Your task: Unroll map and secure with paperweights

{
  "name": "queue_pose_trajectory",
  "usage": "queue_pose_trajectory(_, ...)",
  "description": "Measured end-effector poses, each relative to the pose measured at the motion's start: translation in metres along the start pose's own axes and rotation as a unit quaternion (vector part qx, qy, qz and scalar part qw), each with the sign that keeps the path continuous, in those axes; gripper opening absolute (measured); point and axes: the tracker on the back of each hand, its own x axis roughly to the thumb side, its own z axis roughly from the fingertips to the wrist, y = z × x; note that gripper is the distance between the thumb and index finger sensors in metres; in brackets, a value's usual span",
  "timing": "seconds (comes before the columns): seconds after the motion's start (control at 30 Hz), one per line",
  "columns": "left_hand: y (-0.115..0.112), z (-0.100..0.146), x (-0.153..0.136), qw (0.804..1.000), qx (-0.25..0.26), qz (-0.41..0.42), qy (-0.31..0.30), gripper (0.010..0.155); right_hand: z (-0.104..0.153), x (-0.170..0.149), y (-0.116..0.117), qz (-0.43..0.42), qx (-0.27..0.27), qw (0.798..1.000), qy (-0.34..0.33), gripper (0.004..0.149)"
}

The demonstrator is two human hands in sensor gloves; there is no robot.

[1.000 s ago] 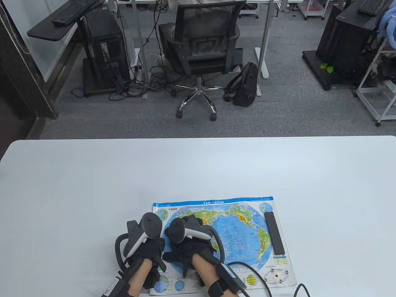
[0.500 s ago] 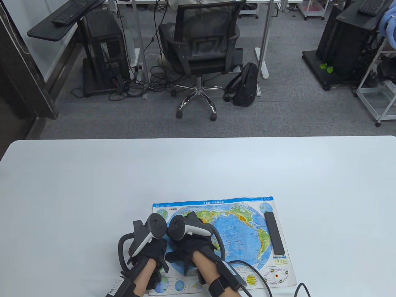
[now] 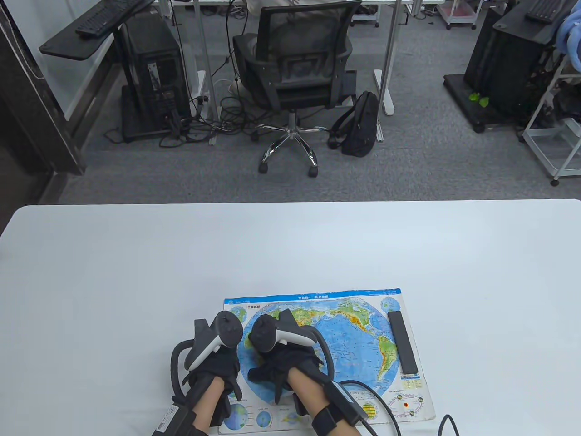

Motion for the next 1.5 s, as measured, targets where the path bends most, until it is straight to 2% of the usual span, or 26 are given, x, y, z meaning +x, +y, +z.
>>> queue_pose_trajectory(0.17,0.003,-0.001,0.001,1.000,-0.009,-0.001,0.013,0.058,0.016,-0.011,-0.006,-0.007,-0.030,1.000,0.000,0.075)
queue_pose_trajectory(0.3,0.014,0.000,0.000,0.999,-0.049,0.001,0.020,0.062,0.038,-0.022,-0.022,0.007,-0.054,0.998,0.009,0.076)
queue_pose_trajectory(0.37,0.025,0.004,0.001,0.999,-0.035,0.009,0.034,0.063,0.054,-0.030,-0.034,-0.002,-0.075,0.997,0.006,0.076)
queue_pose_trajectory(0.5,0.051,0.016,0.012,0.999,0.001,0.029,0.020,0.066,0.083,-0.041,-0.054,-0.040,-0.115,0.993,-0.008,0.076)
queue_pose_trajectory(0.63,0.082,0.036,0.034,0.996,0.034,0.072,-0.034,0.072,0.115,-0.051,-0.072,-0.073,-0.164,0.983,-0.028,0.076)
queue_pose_trajectory(0.7,0.094,0.051,0.050,0.991,0.040,0.091,-0.091,0.075,0.134,-0.054,-0.081,-0.074,-0.194,0.977,-0.037,0.077)
queue_pose_trajectory(0.83,0.104,0.076,0.070,0.963,0.107,0.149,-0.195,0.076,0.167,-0.063,-0.089,-0.115,-0.255,0.957,-0.077,0.078)
queue_pose_trajectory(1.03,0.090,0.091,0.077,0.930,0.152,0.192,-0.276,0.078,0.199,-0.078,-0.084,-0.147,-0.313,0.931,-0.118,0.081)
queue_pose_trajectory(1.2,0.063,0.095,0.077,0.886,0.187,0.253,-0.341,0.081,0.204,-0.091,-0.062,-0.166,-0.327,0.920,-0.136,0.082)
queue_pose_trajectory(1.27,0.052,0.092,0.076,0.879,0.199,0.263,-0.344,0.081,0.202,-0.095,-0.053,-0.173,-0.331,0.917,-0.138,0.082)
queue_pose_trajectory(1.5,0.017,0.072,0.072,0.878,0.175,0.282,-0.346,0.084,0.183,-0.114,-0.025,-0.205,-0.323,0.915,-0.127,0.084)
